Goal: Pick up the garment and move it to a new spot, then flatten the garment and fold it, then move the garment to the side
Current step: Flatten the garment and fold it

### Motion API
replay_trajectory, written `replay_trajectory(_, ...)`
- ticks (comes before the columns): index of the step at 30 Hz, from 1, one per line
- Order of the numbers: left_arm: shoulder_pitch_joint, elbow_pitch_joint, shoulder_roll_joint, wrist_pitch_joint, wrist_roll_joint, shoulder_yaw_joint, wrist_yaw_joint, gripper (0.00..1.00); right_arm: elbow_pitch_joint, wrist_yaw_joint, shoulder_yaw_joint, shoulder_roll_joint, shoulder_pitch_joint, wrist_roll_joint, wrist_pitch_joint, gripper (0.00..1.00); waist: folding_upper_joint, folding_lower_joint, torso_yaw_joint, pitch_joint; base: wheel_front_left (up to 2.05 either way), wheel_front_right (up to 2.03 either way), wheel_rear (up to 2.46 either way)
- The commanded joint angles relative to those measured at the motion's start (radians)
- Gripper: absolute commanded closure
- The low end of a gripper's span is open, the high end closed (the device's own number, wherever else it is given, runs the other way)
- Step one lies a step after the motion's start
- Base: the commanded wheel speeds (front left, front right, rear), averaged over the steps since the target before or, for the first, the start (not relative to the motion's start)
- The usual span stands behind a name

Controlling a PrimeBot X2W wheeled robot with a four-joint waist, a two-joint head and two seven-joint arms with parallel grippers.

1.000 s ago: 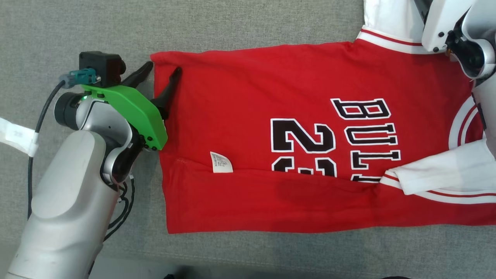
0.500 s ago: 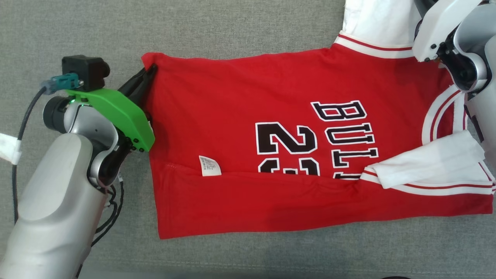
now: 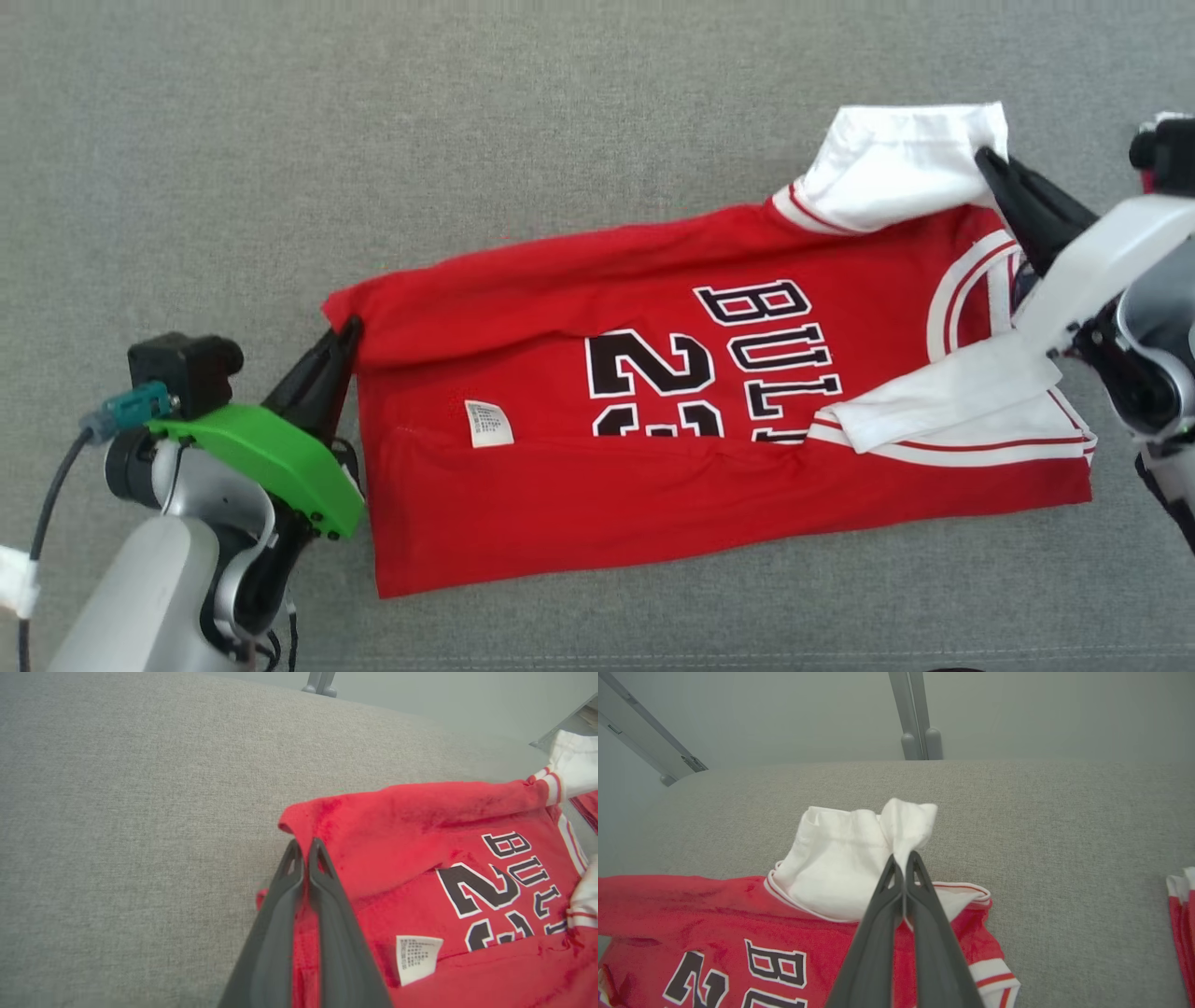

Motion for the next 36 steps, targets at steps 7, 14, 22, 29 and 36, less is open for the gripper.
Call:
replay_trajectory(7, 0.174, -0.056, -0.003, -0.047, -0.022, 0.004, 0.039, 1.00, -0.170, 0.000, -0.080, 0.043, 0.280, -0.025, 0.006, 1.00, -0.0001, 0.0000, -0.064, -0.102, 0.00, 0.00, 0.00)
replay_trajectory(14, 0.264, -0.021, -0.011, -0.100, -0.005, -0.010, 0.053, 1.00, -0.196, 0.000, -0.099, 0.100, 0.429, -0.088, -0.003, 1.00, -0.0001, 0.0000, -0.089, -0.109, 0.00, 0.00, 0.00)
replay_trajectory(22, 0.286, 0.032, -0.010, -0.187, 0.004, -0.004, 0.018, 0.41, -0.146, 0.000, -0.046, 0.058, 0.458, -0.171, -0.020, 0.00, -0.0001, 0.0000, -0.083, -0.120, 0.00, 0.00, 0.00)
replay_trajectory(29, 0.311, 0.092, 0.024, -0.320, 0.113, -0.026, 0.012, 0.00, -0.179, 0.000, -0.083, 0.016, 0.448, -0.137, -0.015, 0.00, -0.0001, 0.0000, -0.089, -0.124, 0.00, 0.00, 0.00)
replay_trajectory(36, 0.390, -0.034, -0.022, -0.390, 0.235, 0.118, 0.116, 0.00, -0.197, 0.000, -0.170, 0.045, 0.470, -0.145, 0.003, 0.00, -0.0001, 0.0000, -0.102, -0.140, 0.00, 0.00, 0.00)
